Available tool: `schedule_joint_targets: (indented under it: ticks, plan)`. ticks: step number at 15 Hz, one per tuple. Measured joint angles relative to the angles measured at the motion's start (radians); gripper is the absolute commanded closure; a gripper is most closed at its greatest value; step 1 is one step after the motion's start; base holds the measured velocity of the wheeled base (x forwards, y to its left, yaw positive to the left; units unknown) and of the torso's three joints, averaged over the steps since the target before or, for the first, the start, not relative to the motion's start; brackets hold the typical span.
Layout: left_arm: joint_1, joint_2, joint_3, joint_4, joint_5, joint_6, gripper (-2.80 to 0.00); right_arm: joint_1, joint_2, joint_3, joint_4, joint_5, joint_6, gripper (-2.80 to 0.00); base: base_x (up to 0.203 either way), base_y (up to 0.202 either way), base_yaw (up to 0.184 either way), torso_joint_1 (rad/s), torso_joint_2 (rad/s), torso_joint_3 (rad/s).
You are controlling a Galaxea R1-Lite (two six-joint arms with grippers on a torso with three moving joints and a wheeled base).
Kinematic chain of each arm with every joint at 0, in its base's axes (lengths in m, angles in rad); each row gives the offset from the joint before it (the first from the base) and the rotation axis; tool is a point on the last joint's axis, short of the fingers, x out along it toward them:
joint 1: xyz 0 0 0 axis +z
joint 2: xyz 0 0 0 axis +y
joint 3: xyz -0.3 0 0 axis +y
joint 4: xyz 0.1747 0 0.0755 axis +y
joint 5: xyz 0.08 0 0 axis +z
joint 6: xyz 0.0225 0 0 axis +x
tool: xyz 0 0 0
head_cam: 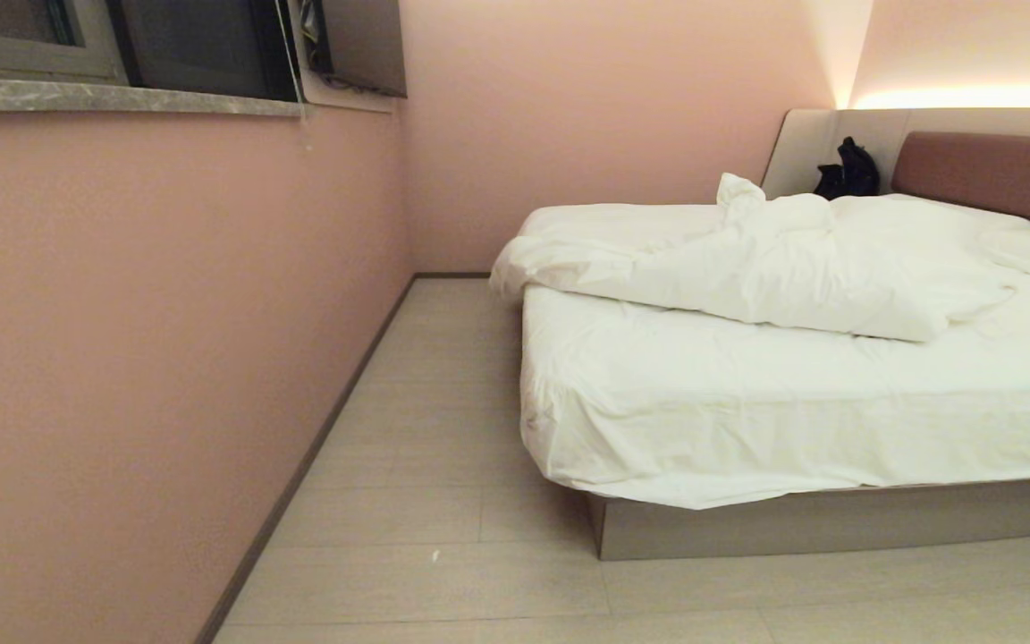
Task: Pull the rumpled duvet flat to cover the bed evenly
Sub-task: Hold the folded corner of the quilt
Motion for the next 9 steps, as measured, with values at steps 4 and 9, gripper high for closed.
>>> schedule_joint_targets:
  ticks: [4, 9]
  plan:
    - [0.000, 0.000, 0.000, 0.000, 0.000, 0.000, 0.00, 0.000, 0.000, 0.000, 0.000, 0.000, 0.000, 0.00, 0.000, 0.000, 0.000, 0.000, 0.00, 0.000]
    - [0.000, 0.000, 0.000, 0.000, 0.000, 0.000, 0.00, 0.000, 0.000, 0.000, 0.000, 0.000, 0.000, 0.00, 0.000, 0.000, 0.000, 0.000, 0.00, 0.000]
